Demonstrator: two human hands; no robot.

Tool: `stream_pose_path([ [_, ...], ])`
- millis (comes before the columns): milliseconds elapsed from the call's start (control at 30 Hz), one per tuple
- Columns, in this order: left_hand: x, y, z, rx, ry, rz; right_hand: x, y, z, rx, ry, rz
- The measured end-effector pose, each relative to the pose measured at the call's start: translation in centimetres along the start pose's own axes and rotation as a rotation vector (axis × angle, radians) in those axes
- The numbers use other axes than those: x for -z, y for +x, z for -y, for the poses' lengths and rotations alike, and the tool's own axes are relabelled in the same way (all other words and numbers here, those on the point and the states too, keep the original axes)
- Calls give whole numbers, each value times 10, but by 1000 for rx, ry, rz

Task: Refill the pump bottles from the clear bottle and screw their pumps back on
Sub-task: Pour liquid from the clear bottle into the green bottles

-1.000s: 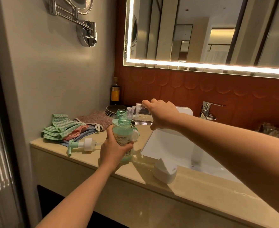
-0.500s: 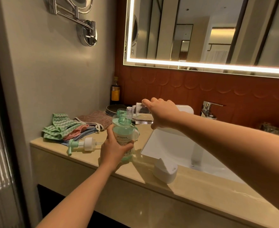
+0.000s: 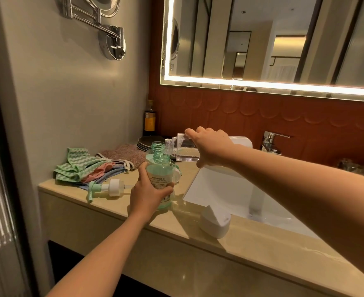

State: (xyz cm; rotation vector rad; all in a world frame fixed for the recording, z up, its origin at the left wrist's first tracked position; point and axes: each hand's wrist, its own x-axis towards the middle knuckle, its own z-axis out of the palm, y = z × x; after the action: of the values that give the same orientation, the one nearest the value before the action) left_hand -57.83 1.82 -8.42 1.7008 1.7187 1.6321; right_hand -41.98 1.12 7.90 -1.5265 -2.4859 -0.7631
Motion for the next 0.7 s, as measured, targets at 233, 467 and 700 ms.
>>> stream_pose_path([
  [233, 0, 0, 0, -13, -5, 7, 1, -1, 1, 1, -4, -2],
  [467, 0, -1, 0, -12, 2, 3, 1, 0, 2, 0, -4, -7],
  [700, 1, -1, 0, -14, 3, 2, 1, 0, 2, 0, -6, -13],
])
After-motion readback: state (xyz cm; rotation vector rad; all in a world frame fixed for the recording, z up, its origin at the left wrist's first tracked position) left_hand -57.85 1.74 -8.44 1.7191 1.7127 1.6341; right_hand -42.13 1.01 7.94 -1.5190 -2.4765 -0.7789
